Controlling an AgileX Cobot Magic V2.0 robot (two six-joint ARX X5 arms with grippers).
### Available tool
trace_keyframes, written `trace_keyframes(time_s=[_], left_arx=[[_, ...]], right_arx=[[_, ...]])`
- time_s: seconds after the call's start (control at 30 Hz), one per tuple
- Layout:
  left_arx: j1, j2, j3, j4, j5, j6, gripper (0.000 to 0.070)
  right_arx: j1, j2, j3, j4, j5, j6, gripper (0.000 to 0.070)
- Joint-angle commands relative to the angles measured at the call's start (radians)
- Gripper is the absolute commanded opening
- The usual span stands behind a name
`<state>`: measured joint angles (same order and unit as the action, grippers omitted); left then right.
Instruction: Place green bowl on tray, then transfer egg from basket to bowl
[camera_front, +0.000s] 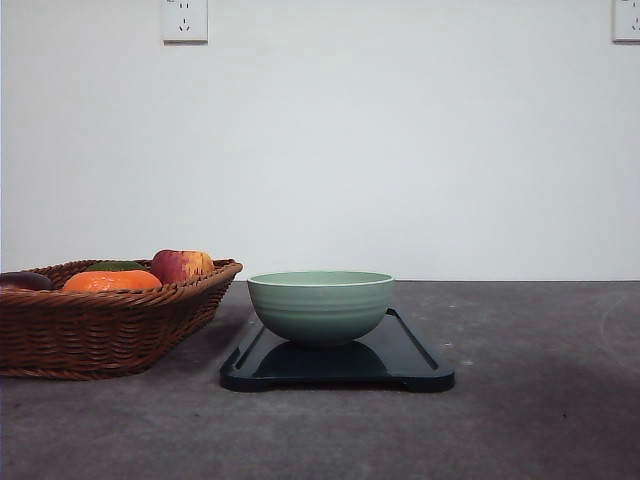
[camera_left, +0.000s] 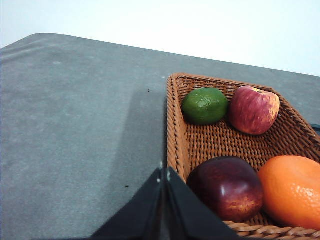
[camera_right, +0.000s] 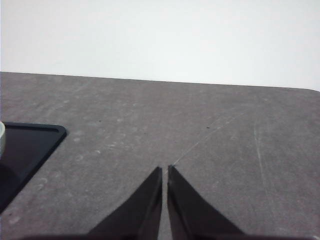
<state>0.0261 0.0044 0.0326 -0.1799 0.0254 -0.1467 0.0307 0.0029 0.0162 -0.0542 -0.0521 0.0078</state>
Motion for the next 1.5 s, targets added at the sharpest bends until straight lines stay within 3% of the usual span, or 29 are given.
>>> trace_keyframes(time_s=[0.0,1.47], left_arx=[[0.001,-0.001,-0.019,0.0,-0.001,-0.001,0.0],[0.001,-0.001,-0.019,0.0,-0.001,-0.001,0.0]], right_arx=[[-0.001,0.001,-0.005,0.012,0.001,0.014,0.001],[-0.001,0.001,-0.005,0.012,0.001,0.014,0.001]])
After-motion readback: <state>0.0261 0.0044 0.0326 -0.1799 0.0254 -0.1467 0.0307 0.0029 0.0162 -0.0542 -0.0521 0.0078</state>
